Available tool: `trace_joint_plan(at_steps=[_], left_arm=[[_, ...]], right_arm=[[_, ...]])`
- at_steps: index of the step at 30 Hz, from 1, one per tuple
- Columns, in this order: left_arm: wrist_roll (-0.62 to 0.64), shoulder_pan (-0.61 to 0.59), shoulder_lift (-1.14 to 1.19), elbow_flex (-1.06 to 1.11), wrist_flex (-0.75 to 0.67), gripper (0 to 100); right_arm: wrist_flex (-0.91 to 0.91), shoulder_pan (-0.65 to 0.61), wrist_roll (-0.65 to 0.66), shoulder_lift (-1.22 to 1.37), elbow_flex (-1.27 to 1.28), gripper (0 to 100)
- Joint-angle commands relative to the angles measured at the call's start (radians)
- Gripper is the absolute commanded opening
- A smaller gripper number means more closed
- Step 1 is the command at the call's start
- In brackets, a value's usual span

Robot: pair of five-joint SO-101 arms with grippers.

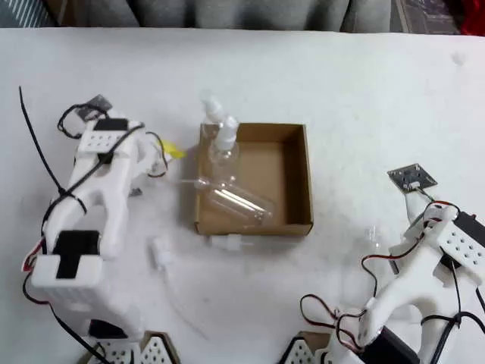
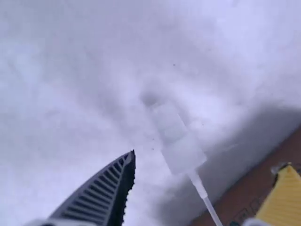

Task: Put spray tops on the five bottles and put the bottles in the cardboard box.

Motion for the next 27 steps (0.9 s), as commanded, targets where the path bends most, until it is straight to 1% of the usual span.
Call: trace_joint_plan(at_steps=[1,4,12,14,15,17,21,22,24,27], left_arm=[[0.014,-0.056,0.064,-0.141,0.08,41],[0.014,-0.065,0.111,-0.187,0.109,41],[0.014,-0.053,0.166,-0.198,0.104,41],[0.014,-0.051,0.18,-0.201,0.103,39],[0.014,-0.05,0.186,-0.21,0.101,37],[0.012,-0.05,0.208,-0.236,0.101,28],[0.009,-0.051,0.265,-0.298,0.106,5],[0.009,-0.051,0.275,-0.31,0.109,1],[0.008,-0.05,0.285,-0.318,0.109,6],[0.008,-0.042,0.286,-0.324,0.11,5]], right_arm=[[-0.012,-0.013,0.012,-0.031,-0.012,16.9],[-0.012,-0.035,0.012,-0.031,-0.009,16.9],[-0.007,-0.058,0.005,-0.031,-0.008,16.9],[-0.007,-0.056,0.005,-0.031,-0.008,16.9],[-0.007,-0.056,0.005,-0.031,-0.008,16.9],[-0.007,-0.056,0.005,-0.031,-0.008,16.9],[-0.007,-0.053,0.005,-0.036,-0.008,16.9],[-0.007,-0.05,0.005,-0.036,-0.008,16.9],[-0.007,-0.048,0.005,-0.036,-0.008,16.9],[-0.007,-0.047,0.006,-0.033,-0.008,16.9]])
